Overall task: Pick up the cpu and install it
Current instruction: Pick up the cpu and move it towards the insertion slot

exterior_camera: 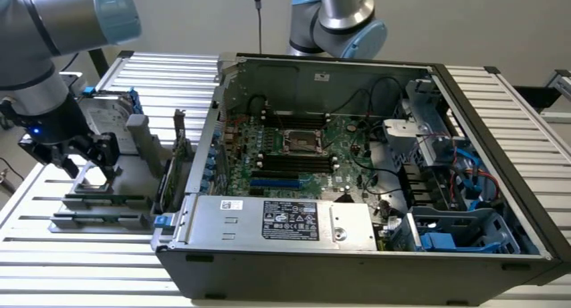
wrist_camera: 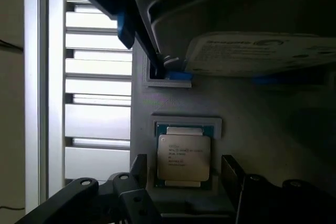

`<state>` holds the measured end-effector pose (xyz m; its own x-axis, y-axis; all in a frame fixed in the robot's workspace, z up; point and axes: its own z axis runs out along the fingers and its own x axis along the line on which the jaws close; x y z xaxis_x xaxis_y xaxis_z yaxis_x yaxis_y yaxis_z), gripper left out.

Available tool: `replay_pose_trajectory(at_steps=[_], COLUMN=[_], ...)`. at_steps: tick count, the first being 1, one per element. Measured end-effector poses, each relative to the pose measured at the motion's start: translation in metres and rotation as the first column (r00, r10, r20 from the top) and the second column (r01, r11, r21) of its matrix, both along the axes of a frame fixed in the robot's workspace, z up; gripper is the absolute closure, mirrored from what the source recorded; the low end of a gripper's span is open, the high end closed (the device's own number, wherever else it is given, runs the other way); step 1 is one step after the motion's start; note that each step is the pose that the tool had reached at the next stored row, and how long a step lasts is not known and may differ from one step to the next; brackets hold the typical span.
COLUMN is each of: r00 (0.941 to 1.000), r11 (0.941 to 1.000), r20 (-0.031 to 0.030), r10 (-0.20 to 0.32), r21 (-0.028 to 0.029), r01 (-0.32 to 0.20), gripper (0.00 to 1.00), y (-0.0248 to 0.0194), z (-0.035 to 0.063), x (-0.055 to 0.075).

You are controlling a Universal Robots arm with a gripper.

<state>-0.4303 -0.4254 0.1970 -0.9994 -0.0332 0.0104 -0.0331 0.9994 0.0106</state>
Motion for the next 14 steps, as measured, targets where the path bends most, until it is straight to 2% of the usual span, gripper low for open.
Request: replay_pose_trajectory(at_steps=[6, 14], r00=[1.0000, 0.9998], r11=[1.0000, 0.9998], r20=[-0.0001, -0.0014], r10=[-0.002, -0.018], r21=[0.0024, 0.0026], r01=[0.002, 0.018], gripper=[0.33, 0.33], y=[0.0000, 0.0000], z=[-0.0009, -0.0026], x=[0.0001, 0.0008])
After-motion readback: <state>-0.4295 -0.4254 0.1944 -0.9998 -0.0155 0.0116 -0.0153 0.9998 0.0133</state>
